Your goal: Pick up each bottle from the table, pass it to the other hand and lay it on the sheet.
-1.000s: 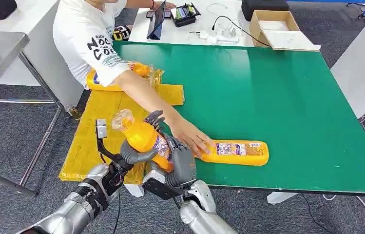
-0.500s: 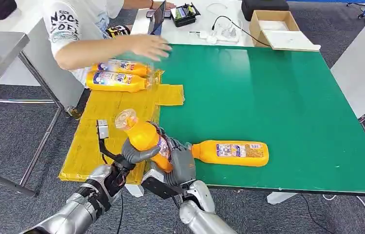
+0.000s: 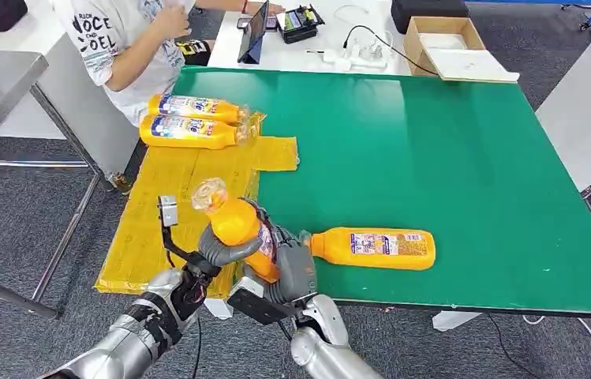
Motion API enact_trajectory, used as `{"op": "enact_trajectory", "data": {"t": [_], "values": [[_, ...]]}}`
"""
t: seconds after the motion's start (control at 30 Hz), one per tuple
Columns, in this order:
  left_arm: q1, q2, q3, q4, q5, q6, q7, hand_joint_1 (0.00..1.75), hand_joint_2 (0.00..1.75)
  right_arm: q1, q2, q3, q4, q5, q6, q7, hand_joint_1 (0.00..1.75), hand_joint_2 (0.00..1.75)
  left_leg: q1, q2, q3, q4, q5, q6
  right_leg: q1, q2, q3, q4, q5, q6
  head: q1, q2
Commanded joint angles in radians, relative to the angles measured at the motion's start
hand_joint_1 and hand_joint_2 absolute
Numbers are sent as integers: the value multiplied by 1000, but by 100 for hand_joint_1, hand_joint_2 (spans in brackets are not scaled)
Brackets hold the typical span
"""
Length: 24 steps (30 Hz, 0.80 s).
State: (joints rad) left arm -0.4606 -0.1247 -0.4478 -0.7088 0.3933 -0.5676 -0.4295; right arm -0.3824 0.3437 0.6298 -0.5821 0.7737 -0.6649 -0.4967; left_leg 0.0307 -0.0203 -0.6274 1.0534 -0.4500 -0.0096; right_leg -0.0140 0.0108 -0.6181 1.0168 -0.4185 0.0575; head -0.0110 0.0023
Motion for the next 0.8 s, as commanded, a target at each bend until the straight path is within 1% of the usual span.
{"op": "enact_trajectory", "data": {"t": [0.03,0.1,0.23,0.27,0.3,0.37,0.4,0.47,0.5,0.57,0.6,0.63,0.67,0.7,0.73,0.77,0.8], "values": [[-85,-36,151,0,-28,173,20,175,175,29,-19,-104,-89,-172,32,-84,0,0,0,0,0,0,0,2,0,-3,1,0,0,-2,0,0],[-95,-37,183,-9,-37,214,20,175,175,38,-28,-107,-134,-200,43,-86,0,0,0,0,0,0,0,2,1,-2,1,0,0,-2,0,0],[-98,-37,188,-12,-42,226,18,175,175,40,-30,-108,-143,-206,47,-86,0,0,0,0,1,0,0,3,1,-2,2,-1,0,-2,0,0],[-104,-34,193,-16,-48,229,22,175,175,40,-35,-105,-155,-210,53,-83,0,0,0,0,-1,0,0,1,1,-2,0,0,0,-1,0,0],[-134,-29,243,-30,-82,306,10,175,175,52,-50,-110,-218,-235,54,-81,0,0,0,0,-1,0,0,2,1,-2,0,0,1,-3,0,0],[-134,-31,249,-30,-85,314,8,175,175,54,-50,-110,-221,-238,53,-81,0,0,-1,0,1,-1,1,3,1,-4,2,-1,1,-4,0,0],[-136,-35,262,-32,-103,336,2,175,175,58,-50,-113,-232,-252,49,-89,0,0,0,0,0,0,1,2,0,-2,1,0,1,-3,0,0],[-149,-30,280,-41,-129,366,-12,175,175,64,-55,-117,-263,-273,50,-99,0,0,-1,3,7,-5,1,4,0,-2,6,-5,2,-5,0,0],[-153,-25,281,-47,-151,386,-21,175,175,67,-56,-118,-277,-278,47,-102,0,0,-1,3,7,-5,1,4,0,-1,6,-4,1,-4,0,0],[-158,-23,285,-49,-149,386,-21,175,175,65,-56,-118,-280,-278,48,-102,0,0,0,0,-1,0,1,2,0,-3,0,0,1,-3,0,0],[-157,-23,287,-51,-166,403,-24,175,175,72,-59,-118,-296,-281,47,-102,0,0,0,1,0,0,0,2,1,-2,1,0,1,-3,0,0],[-157,-25,296,-56,-197,434,-32,175,175,81,-62,-118,-320,-290,45,-105,0,0,-1,2,3,-2,1,3,0,-2,3,-2,1,-4,0,0],[-159,-21,293,-64,-269,502,-58,175,175,93,-64,-124,-357,-308,30,-125,0,0,-1,2,4,-3,1,3,0,-1,4,-2,1,-4,0,0],[-161,-20,298,-68,-316,543,-61,175,175,107,-68,-128,-400,-323,22,-134,0,0,0,1,2,-1,1,2,1,-1,2,-1,1,-3,0,0],[-163,-6,268,-81,-448,665,-94,175,175,130,-76,-135,-480,-344,10,-145,0,0,-1,0,1,-2,1,2,0,-3,2,-1,1,-4,0,0],[-167,3,246,-81,-544,761,-93,175,175,146,-81,-142,-543,-367,7,-161,0,0,-1,1,2,-2,1,3,0,-3,3,-1,1,-4,0,0],[-173,17,218,-74,-671,874,-97,175,175,161,-92,-144,-613,-378,11,-157,0,0,0,0,-1,0,1,2,0,-3,0,0,1,-3,0,0]]}}
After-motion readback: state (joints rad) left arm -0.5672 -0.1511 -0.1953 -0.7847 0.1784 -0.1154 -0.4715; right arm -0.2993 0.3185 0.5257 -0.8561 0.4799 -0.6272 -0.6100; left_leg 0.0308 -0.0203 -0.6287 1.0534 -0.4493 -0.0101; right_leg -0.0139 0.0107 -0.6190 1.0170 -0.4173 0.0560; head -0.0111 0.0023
